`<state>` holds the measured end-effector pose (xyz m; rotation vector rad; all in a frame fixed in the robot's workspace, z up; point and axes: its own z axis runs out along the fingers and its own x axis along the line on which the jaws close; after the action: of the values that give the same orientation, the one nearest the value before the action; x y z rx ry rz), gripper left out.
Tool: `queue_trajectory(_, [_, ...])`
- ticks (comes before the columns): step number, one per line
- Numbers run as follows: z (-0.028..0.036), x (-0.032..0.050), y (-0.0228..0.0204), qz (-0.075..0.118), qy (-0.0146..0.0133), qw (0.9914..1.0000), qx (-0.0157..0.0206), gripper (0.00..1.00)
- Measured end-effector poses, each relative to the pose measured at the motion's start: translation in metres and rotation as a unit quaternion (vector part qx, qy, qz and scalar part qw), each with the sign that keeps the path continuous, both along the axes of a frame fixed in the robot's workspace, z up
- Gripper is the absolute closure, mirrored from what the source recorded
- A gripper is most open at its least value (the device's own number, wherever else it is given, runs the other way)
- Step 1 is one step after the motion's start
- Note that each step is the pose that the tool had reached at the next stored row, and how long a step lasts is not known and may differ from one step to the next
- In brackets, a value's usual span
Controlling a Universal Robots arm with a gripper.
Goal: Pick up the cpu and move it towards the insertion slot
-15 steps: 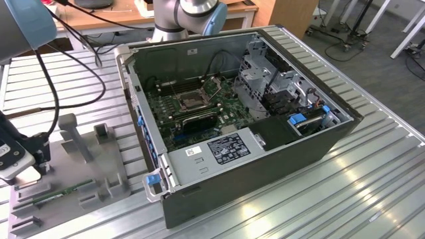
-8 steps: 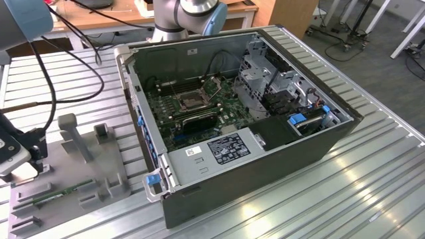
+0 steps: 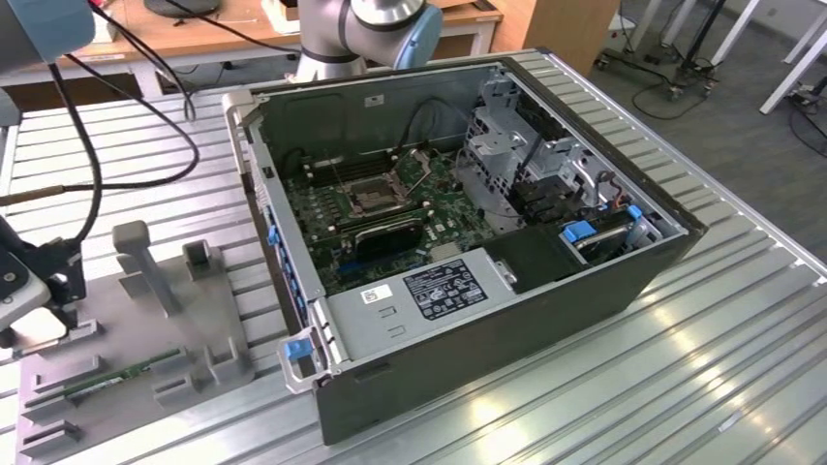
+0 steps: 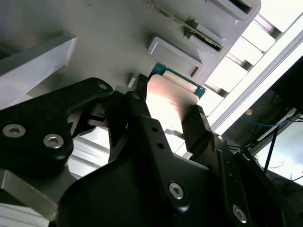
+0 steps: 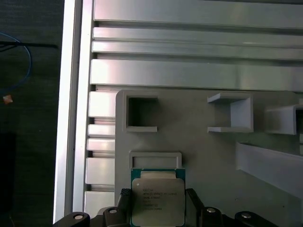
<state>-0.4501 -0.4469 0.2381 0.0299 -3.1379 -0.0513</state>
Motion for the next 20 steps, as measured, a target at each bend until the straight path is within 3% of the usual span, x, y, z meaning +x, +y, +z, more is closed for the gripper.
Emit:
queue_trajectory(7, [0.0103,0.0000,0.0000,0.000,0.0000,1.00000,0.0000,0.46])
queue_trajectory(20, [0.0114,0.0000,0.0000,0.000,0.0002,1.00000,-0.0001,0.46])
